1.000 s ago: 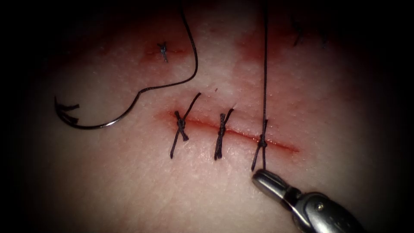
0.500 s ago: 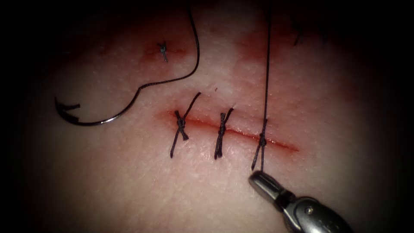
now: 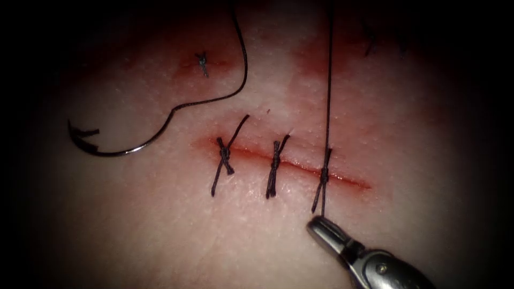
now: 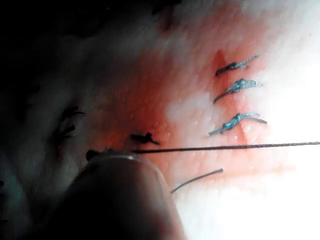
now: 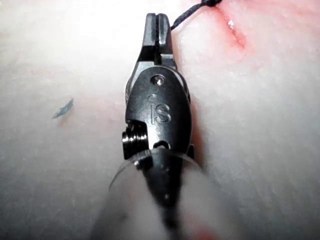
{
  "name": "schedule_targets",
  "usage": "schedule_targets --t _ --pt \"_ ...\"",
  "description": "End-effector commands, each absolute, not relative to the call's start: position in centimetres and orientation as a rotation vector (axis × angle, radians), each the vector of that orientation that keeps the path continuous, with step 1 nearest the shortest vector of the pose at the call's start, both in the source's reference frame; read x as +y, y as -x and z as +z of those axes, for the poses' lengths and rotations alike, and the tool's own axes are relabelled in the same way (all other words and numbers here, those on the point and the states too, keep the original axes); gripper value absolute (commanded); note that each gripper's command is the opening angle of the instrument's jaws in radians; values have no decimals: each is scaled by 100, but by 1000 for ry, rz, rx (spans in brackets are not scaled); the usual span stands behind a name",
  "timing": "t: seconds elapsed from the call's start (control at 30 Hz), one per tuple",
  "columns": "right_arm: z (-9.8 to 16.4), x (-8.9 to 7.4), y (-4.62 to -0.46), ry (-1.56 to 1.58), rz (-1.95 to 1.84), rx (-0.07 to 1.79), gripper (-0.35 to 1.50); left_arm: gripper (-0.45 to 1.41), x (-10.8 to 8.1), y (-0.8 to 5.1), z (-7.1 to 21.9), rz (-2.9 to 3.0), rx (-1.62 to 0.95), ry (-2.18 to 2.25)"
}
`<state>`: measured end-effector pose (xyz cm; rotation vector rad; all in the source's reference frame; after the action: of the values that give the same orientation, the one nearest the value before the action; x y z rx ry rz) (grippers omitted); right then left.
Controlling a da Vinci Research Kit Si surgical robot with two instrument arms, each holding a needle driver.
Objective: Wound Closure
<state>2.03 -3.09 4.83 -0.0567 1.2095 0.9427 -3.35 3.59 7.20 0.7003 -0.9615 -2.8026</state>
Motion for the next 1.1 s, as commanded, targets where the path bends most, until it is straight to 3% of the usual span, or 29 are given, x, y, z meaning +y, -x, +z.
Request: schedule_targets --t 0.03,0.1,0.17,0.47,0.63,1.1 --pt "486 -305 -203 47 959 1209 67 -45 357 336 712 -2796 -956 -732" --pt "484 -301 -199 23 995 1209 86 -45 352 330 695 -2793 -957 -769" --pt "482 -296 -194 -2 1022 1211 93 -45 349 322 676 -2800 -972 -822" --pt "470 -252 -176 -88 1165 1178 101 -45 335 287 578 -2834 -1074 -958" --pt "476 -222 -171 -131 1216 1131 101 -45 311 284 537 -2840 -1068 -981" --pt "527 -173 -172 -167 1267 1058 123 -45 266 286 455 -2768 -1142 -966"
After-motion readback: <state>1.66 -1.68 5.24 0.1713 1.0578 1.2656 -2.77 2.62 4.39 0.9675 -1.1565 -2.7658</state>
